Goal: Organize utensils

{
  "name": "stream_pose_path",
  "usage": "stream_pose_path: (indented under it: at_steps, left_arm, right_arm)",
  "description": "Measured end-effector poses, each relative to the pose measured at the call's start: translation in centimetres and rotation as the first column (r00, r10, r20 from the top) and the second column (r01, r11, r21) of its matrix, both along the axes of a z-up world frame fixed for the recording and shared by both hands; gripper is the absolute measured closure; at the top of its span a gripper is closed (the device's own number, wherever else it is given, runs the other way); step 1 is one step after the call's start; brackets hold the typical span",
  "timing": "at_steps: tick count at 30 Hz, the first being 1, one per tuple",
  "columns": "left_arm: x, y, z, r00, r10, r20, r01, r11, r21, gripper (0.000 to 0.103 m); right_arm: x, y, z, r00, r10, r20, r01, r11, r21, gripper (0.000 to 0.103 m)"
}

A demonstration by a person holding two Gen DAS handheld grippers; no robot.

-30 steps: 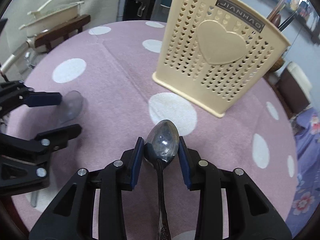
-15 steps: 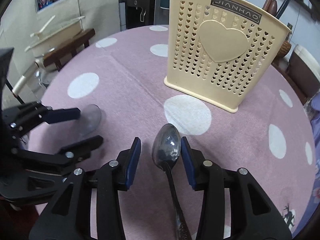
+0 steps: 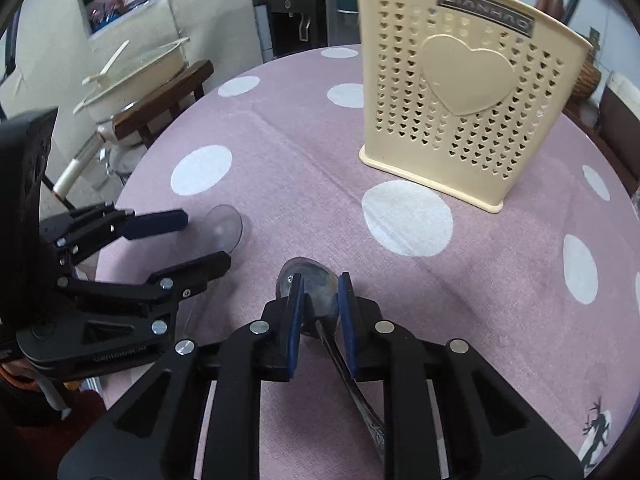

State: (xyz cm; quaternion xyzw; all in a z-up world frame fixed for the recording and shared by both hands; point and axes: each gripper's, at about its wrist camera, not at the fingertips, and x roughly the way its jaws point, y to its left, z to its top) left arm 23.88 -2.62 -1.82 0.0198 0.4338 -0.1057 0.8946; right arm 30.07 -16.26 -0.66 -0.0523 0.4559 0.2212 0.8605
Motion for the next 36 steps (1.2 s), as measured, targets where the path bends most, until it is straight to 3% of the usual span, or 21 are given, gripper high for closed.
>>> stream_pose_path:
  at_steps: [1, 3, 5, 10, 12, 16, 18, 21, 28, 30, 32, 33, 34, 36]
  left_arm:
    - [0.0, 0.0, 0.0, 1.0, -0.001, 0.001, 0.001, 1.0, 0.002, 0.044]
    - [-0.1, 0.0, 0.0, 1.0, -0.003, 0.001, 0.003, 1.0, 0.002, 0.044]
    - [0.0, 0.1, 0.0, 1.0, -0.003, 0.001, 0.003, 1.0, -0.001, 0.044]
    - [0.0, 0.2, 0.0, 1.0, -0.002, 0.001, 0.002, 1.0, -0.003, 0.044]
    - [0.0, 0.2, 0.0, 1.0, -0.002, 0.004, 0.002, 1.0, -0.001, 0.044]
    - [0.0, 0.2, 0.0, 1.0, -0.001, 0.003, 0.001, 1.0, -0.001, 0.044]
    - [0.0, 0.2, 0.0, 1.0, -0.001, 0.004, 0.001, 1.0, 0.001, 0.044]
    - [0.0, 0.1, 0.0, 1.0, 0.001, 0.005, -0.001, 1.0, 0.001, 0.044]
    - [0.0, 0.1, 0.0, 1.0, 0.001, 0.005, -0.001, 1.0, 0.001, 0.041]
    - [0.0, 0.1, 0.0, 1.0, 0.001, 0.005, -0.001, 1.0, 0.0, 0.041]
    - [0.0, 0.0, 0.0, 1.0, 0.003, 0.005, -0.003, 1.0, -0.003, 0.041]
    - [0.0, 0.0, 0.0, 1.0, 0.003, 0.005, -0.003, 1.0, -0.002, 0.041]
    - [0.0, 0.0, -0.1, 1.0, 0.002, 0.005, -0.002, 1.0, -0.002, 0.041]
    - [0.0, 0.0, -0.1, 1.0, 0.002, 0.006, -0.002, 1.0, -0.005, 0.04]
  right_arm:
    - [0.1, -0.3, 0.0, 1.0, -0.008, -0.011, 0.008, 1.0, 0.019, 0.064]
    - [0.3, -0.9, -0.1, 0.999, -0.005, -0.04, 0.008, 0.998, 0.067, 0.044]
    - [0.4, -1.0, -0.4, 0.998, 0.009, -0.059, -0.005, 0.997, 0.071, 0.044]
    - [0.4, -1.0, -1.6, 0.997, 0.038, -0.068, -0.035, 0.998, 0.052, 0.064]
    - [0.4, -1.1, -1.6, 0.994, 0.063, -0.089, -0.054, 0.994, 0.098, 0.08]
    - [0.0, -1.1, -1.3, 0.998, 0.053, -0.045, -0.05, 0.996, 0.075, 0.099]
    - [-0.2, -1.5, -0.8, 0.999, 0.026, -0.018, -0.025, 0.998, 0.051, 0.099]
    - [-0.9, -2.1, 0.0, 0.994, -0.053, 0.092, 0.064, 0.99, -0.122, 0.099]
    - [-1.2, -2.5, -1.4, 0.984, -0.106, 0.146, 0.146, 0.942, -0.302, 0.099]
    - [-1.2, -2.5, -1.7, 0.986, -0.102, 0.132, 0.135, 0.953, -0.271, 0.093]
    - [-1.4, -2.5, -1.6, 0.99, -0.09, 0.112, 0.114, 0.967, -0.23, 0.078]
    - [-1.4, -2.7, -1.4, 0.99, -0.092, 0.107, 0.112, 0.972, -0.207, 0.061]
    - [-1.4, -2.9, -1.2, 0.989, -0.095, 0.11, 0.114, 0.977, -0.179, 0.053]
    - [-1.4, -3.1, -0.6, 0.988, -0.106, 0.112, 0.121, 0.983, -0.141, 0.053]
